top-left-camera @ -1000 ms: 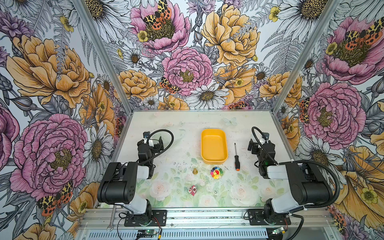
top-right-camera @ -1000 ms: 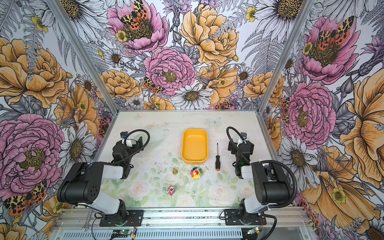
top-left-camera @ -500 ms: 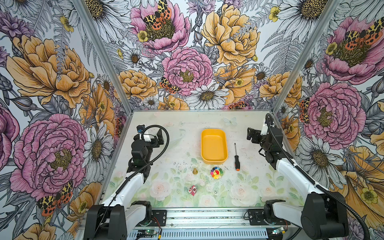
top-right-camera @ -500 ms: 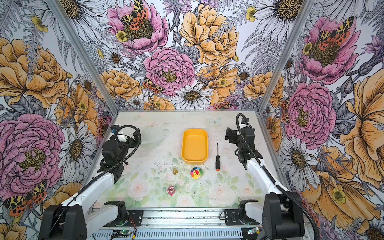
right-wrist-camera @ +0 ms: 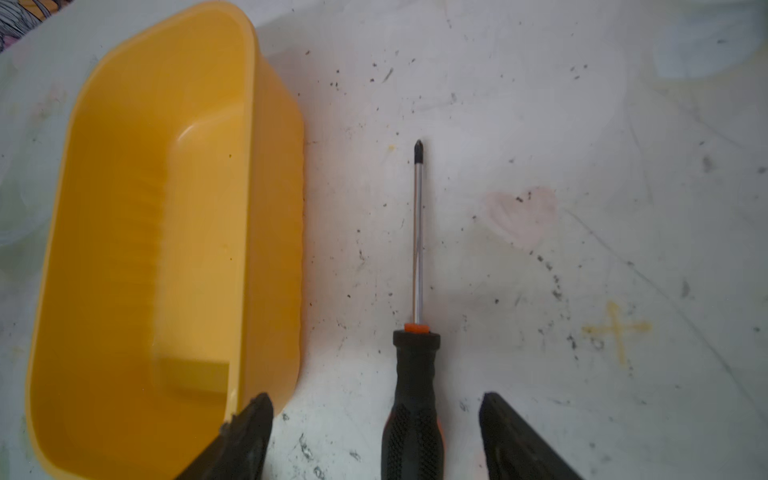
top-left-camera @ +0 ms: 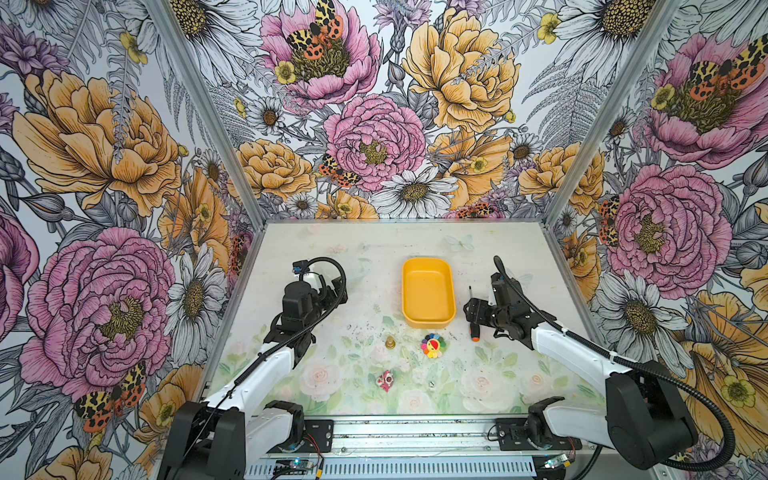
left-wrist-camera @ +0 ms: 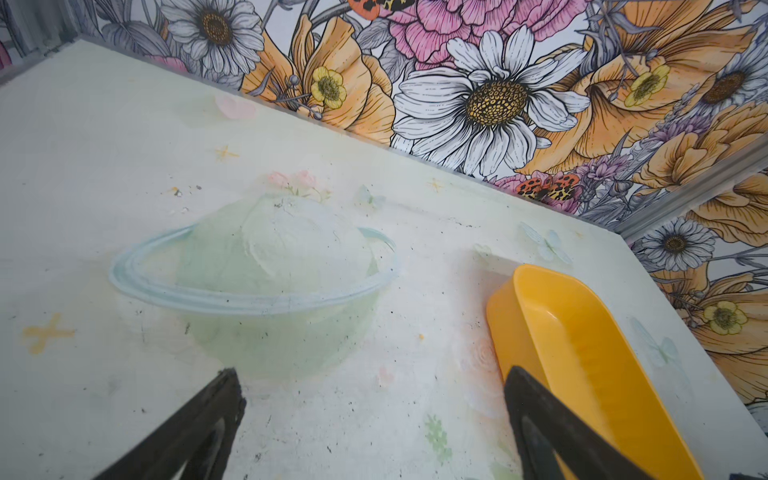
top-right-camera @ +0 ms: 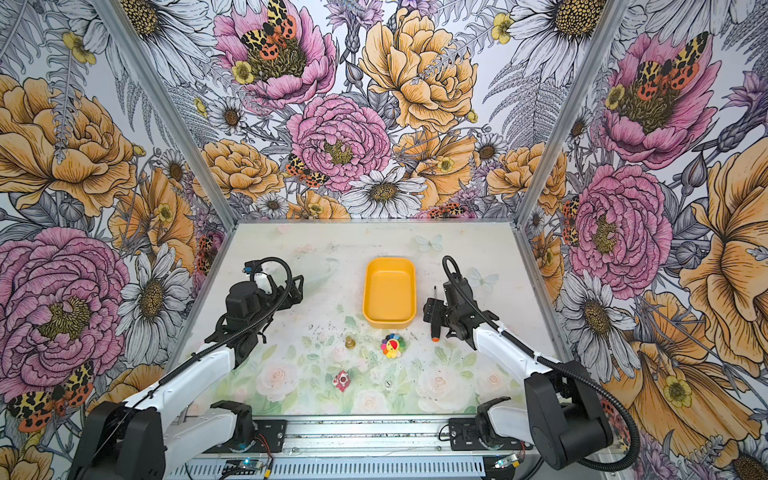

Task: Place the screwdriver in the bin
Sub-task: 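Move the right gripper forward toward the black-handled screwdriver beside the bin, then lower the right gripper and close it on the screwdriver handle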

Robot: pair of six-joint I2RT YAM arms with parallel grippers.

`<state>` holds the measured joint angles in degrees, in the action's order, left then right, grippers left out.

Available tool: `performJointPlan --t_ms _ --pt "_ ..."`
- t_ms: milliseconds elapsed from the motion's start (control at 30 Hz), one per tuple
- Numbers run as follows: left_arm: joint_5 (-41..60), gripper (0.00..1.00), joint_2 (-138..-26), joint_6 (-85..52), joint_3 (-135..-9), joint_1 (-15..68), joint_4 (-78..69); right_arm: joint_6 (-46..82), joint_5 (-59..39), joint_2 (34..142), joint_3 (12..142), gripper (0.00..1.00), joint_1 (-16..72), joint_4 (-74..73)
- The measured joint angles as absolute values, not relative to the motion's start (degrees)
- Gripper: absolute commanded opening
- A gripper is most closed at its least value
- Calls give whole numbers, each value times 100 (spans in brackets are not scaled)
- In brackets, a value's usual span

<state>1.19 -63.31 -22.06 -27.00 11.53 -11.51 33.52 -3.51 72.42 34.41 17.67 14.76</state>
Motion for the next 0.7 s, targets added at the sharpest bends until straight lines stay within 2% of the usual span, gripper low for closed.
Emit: performJointPlan --t_ms 400,500,600,700 --pt "226 99 -6853 -2412 -2928 1269 -915 3804 14 7985 3395 57 2139 1581" --pt "226 99 -6853 -2410 -2974 1271 -823 3841 60 8007 3398 49 2158 1568" --pt "224 99 -6847 -2410 -2976 1291 -749 3865 91 8034 3398 39 2180 1562" --pt "224 99 -6847 -2410 -2976 1291 -725 3896 106 8040 3398 19 2185 1581"
